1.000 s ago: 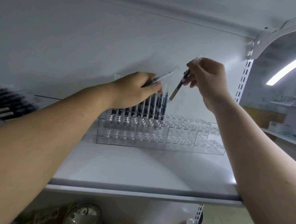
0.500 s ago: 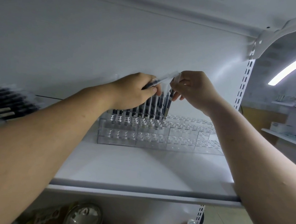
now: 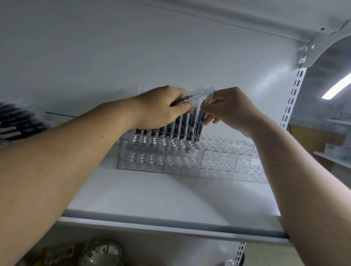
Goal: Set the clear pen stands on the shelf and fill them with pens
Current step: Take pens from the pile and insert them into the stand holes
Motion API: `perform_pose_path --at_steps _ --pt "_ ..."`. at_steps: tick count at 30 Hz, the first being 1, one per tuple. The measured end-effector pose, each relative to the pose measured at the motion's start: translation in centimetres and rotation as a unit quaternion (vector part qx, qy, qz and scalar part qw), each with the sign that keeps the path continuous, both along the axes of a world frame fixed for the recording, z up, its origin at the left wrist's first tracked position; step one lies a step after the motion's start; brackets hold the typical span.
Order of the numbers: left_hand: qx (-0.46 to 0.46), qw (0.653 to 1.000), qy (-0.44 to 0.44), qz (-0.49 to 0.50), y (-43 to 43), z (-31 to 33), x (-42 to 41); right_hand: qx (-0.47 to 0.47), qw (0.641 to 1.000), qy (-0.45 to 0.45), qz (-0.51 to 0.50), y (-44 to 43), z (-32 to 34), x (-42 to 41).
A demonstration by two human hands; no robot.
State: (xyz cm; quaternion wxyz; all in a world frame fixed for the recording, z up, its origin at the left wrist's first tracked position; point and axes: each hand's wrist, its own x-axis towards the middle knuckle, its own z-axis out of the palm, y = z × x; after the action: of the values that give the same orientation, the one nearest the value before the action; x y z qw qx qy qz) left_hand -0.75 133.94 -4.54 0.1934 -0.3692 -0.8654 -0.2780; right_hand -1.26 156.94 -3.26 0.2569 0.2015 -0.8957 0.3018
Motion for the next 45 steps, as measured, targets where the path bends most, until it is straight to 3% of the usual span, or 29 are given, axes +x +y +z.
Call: perform_pose_path --at_steps 4,8,14,19,24,32,36,38,41,45 --pt "-0.001 1.000 0.004 -0.005 0.0 0.0 0.0 0.032 0.999 -0.041 -0.004 0.0 -0.2 0.0" --pt "0.003 1.000 0.000 -0.017 0.1 0.2 0.2 0.052 0.998 -0.022 -0.007 0.6 0.1 0.1" --pt "0.003 1.000 -0.008 -0.024 0.3 0.2 0.1 -0.093 0.991 0.079 0.061 1.1 0.9 0.0" --pt "0.004 1.000 -0.012 -0.026 0.3 0.3 0.2 -0.184 0.968 0.011 0.171 1.0 1.2 0.3" --pt "0.030 0.999 -0.021 -0.031 0.5 0.4 0.5 -0.213 0.946 -0.069 0.233 1.0 1.4 0.7" --pt "0.040 0.998 -0.025 -0.036 0.7 0.3 0.5 -0.295 0.921 -0.067 0.246 0.6 1.7 0.7" --pt "0.009 0.999 -0.003 -0.032 0.7 0.2 0.5 -0.389 0.898 0.000 0.205 0.4 2.2 0.7" --pt "-0.005 0.999 0.012 -0.029 0.6 0.2 0.3 -0.397 0.904 0.055 0.150 0.9 2.4 0.5" --pt "-0.008 0.999 0.037 -0.032 0.5 0.3 0.3 -0.306 0.942 0.129 0.037 1.5 2.2 0.0" --pt "0.002 0.997 0.063 -0.038 0.6 0.4 0.3 -0.209 0.969 0.128 -0.031 1.4 1.2 -0.5"
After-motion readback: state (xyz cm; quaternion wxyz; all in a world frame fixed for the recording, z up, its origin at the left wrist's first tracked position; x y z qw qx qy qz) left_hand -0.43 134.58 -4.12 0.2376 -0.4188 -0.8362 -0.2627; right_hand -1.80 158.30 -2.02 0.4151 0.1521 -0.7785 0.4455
